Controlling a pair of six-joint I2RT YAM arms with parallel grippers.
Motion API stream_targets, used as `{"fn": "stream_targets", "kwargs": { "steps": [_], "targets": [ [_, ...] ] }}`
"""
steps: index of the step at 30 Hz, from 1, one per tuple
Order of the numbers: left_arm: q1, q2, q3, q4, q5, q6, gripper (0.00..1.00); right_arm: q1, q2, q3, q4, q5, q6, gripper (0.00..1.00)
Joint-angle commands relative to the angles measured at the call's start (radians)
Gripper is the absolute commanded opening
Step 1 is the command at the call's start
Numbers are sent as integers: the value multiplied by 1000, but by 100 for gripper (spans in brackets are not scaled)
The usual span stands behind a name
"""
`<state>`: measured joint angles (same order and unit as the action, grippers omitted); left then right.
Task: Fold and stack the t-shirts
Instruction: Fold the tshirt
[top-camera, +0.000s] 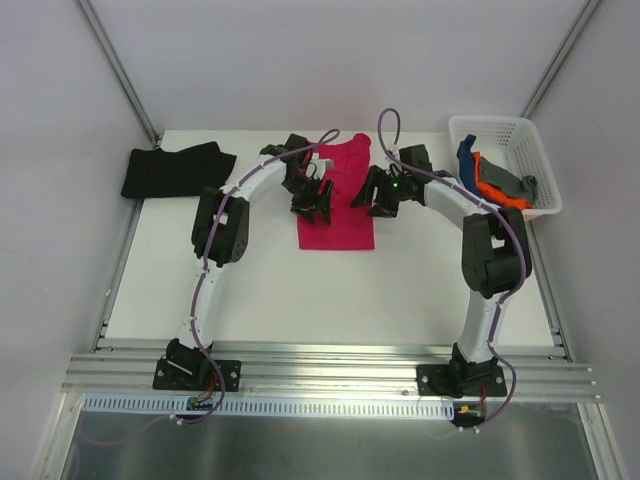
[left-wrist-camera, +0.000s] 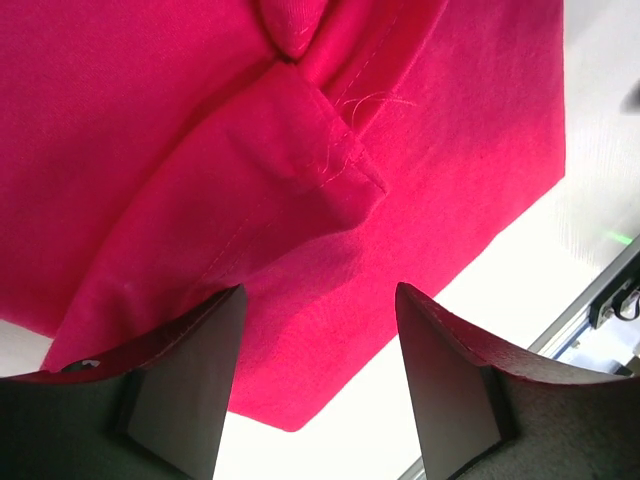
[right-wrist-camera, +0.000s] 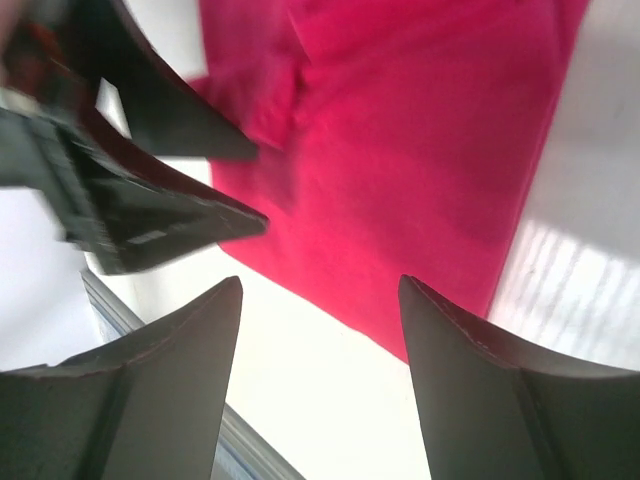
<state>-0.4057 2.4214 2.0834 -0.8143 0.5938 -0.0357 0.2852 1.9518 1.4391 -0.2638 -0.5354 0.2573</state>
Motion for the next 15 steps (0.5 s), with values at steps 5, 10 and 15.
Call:
{"fn": "stream_targets", "kwargs": {
  "steps": [5,10,15],
  "targets": [
    [-2,-13,52,-20,-32,25,62,94,50,-54,15,-54,-6,68],
    [8,-2,64,-17,-20,14,62,115,105,-43,3,-41,17,68],
    [33,21,107,-10,-8,10,61,132,128,-58,-8,-31,19,69]
  ]
}}
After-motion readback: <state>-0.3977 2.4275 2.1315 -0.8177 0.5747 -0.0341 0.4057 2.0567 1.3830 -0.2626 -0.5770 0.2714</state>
